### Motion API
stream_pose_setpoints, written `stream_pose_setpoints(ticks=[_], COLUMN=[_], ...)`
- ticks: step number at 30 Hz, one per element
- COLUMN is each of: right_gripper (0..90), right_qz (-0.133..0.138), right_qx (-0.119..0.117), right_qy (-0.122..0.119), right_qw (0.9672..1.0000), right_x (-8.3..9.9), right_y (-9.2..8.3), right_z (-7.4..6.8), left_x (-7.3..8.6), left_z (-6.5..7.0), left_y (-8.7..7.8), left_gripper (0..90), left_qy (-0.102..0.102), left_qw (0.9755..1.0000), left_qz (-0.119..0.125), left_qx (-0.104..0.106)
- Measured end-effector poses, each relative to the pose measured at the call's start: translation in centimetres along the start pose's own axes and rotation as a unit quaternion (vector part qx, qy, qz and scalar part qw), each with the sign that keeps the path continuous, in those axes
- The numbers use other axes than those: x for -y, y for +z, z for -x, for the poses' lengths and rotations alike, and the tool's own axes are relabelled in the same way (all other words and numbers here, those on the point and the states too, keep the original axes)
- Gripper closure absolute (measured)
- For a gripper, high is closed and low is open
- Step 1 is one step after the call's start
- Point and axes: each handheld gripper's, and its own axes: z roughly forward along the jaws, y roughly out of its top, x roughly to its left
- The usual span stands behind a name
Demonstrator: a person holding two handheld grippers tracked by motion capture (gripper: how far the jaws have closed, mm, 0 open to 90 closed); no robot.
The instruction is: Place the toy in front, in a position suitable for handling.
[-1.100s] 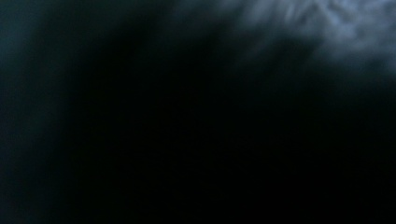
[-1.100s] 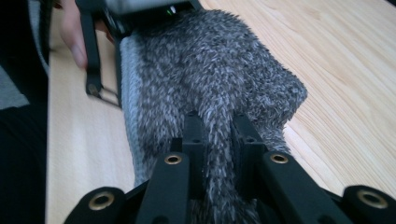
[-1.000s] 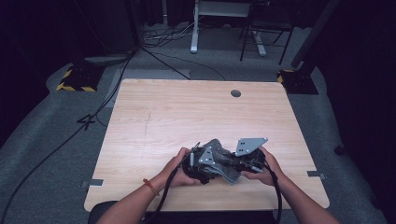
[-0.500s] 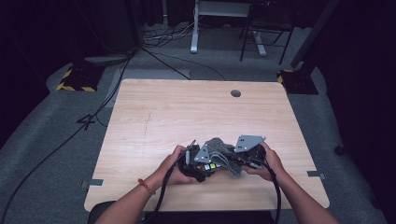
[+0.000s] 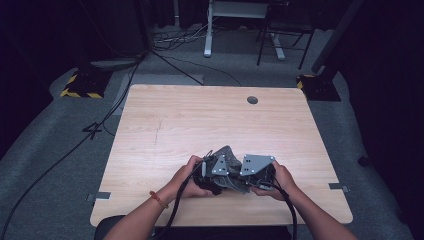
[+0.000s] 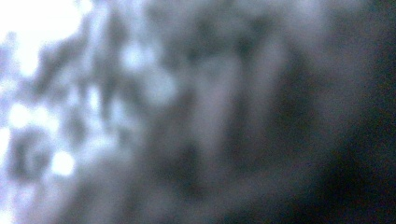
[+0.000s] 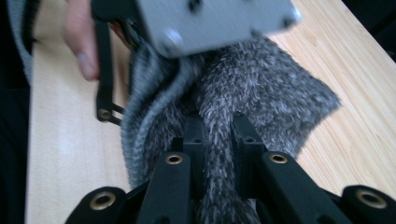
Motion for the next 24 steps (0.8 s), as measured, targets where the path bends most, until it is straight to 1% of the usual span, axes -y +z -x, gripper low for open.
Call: stream_pose_setpoints(ticks=[1,2,4,5,6,7,8,9,11,15,16,17,19,20,22,24], right_gripper=[79.5,79.5,79.5,79.6,79.6,79.5,79.6,79.5,79.5,79.5,79.5,79.5,79.4,79.4,79.3,79.3], right_qz=[-0.004,-0.006,-0.011,-0.017,-0.02,-0.016,-0.015,-0.017,-0.003,0.013,0.013,0.015,0.021,0.023,0.026,0.027], right_qx=[0.008,0.013,0.024,0.034,0.037,0.034,0.034,0.037,0.025,0.01,0.011,0.01,0.002,-0.001,-0.006,-0.004], right_qy=[0.0,0.004,0.02,0.025,0.028,0.041,0.047,0.048,0.06,0.045,0.034,0.028,0.022,0.018,0.015,0.01], right_qw=[1.0,0.9999,0.9994,0.999,0.9987,0.9985,0.9982,0.998,0.9979,0.9989,0.9993,0.9994,0.9996,0.9996,0.9995,0.9996], right_x=[0.3,0.7,1.5,2.0,2.3,2.8,3.1,3.3,3.4,2.3,1.8,1.4,0.8,0.5,0.2,-0.1], right_y=[0.0,0.0,-0.2,-0.3,-0.3,-0.4,-0.5,-0.7,-1.1,-1.4,-1.3,-1.3,-1.0,-0.8,-0.6,-0.4], right_z=[0.2,0.5,1.3,1.6,1.9,2.3,2.5,2.6,2.7,1.6,1.2,0.9,0.5,0.4,0.1,0.0], left_x=[0.0,0.0,0.2,0.2,0.2,0.2,0.2,0.2,0.2,0.0,0.0,-0.1,-0.2,-0.3,-0.3,-0.3], left_z=[0.0,0.0,-0.3,-0.3,-0.4,-0.5,-0.6,-0.6,-0.6,-0.4,-0.3,-0.2,0.0,0.1,0.1,0.0], left_y=[-0.1,-0.2,-0.4,-0.5,-0.8,-1.0,-1.1,-1.3,-1.3,-0.9,-0.7,-0.6,-0.4,-0.4,-0.3,-0.3], left_gripper=[33.8,33.9,33.8,33.9,33.9,33.8,33.8,33.8,33.8,33.8,33.9,33.9,33.8,33.9,33.8,33.8], left_qy=[0.002,0.001,-0.005,-0.008,-0.008,-0.013,-0.015,-0.017,-0.018,-0.012,-0.011,-0.006,-0.006,-0.001,-0.003,-0.006], left_qw=[1.0,1.0,1.0,0.9999,0.9999,0.9997,0.9996,0.9996,0.9995,0.9998,0.9998,0.9999,1.0,1.0,1.0,0.9999], left_qz=[-0.003,-0.004,0.006,0.008,0.014,0.019,0.024,0.023,0.027,0.019,0.014,0.009,0.008,0.006,0.007,0.011], left_qx=[-0.004,-0.004,0.001,-0.001,-0.002,0.0,0.002,0.001,0.003,0.002,0.001,-0.003,-0.001,-0.001,0.004,0.004])
